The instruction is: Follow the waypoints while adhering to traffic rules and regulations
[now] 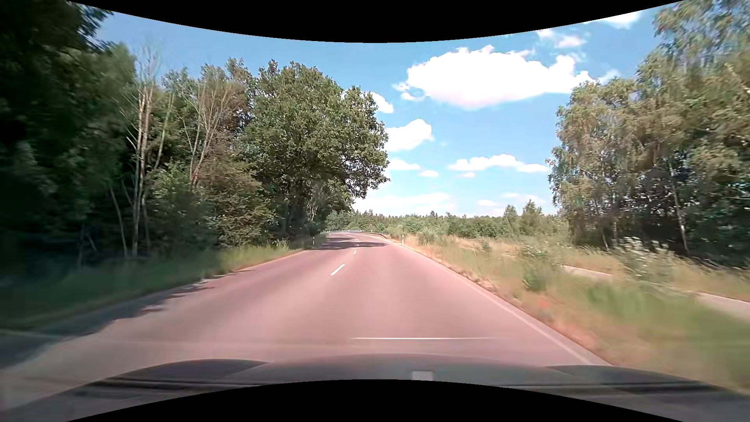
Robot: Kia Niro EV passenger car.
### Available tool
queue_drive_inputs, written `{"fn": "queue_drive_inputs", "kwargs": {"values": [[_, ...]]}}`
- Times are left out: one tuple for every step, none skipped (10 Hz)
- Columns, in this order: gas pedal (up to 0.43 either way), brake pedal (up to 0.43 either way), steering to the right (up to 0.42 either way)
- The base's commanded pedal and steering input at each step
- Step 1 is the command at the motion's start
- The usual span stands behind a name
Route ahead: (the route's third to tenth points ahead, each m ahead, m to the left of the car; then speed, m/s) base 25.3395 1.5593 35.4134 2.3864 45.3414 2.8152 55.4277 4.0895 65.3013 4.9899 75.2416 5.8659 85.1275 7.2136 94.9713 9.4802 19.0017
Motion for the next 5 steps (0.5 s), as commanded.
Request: {"fn": "queue_drive_inputs", "kwargs": {"values": [[0.209, 0.0, -0.009], [0.209, 0.0, -0.009], [0.209, 0.0, -0.01], [0.209, 0.0, -0.01], [0.209, 0.0, -0.01]]}}
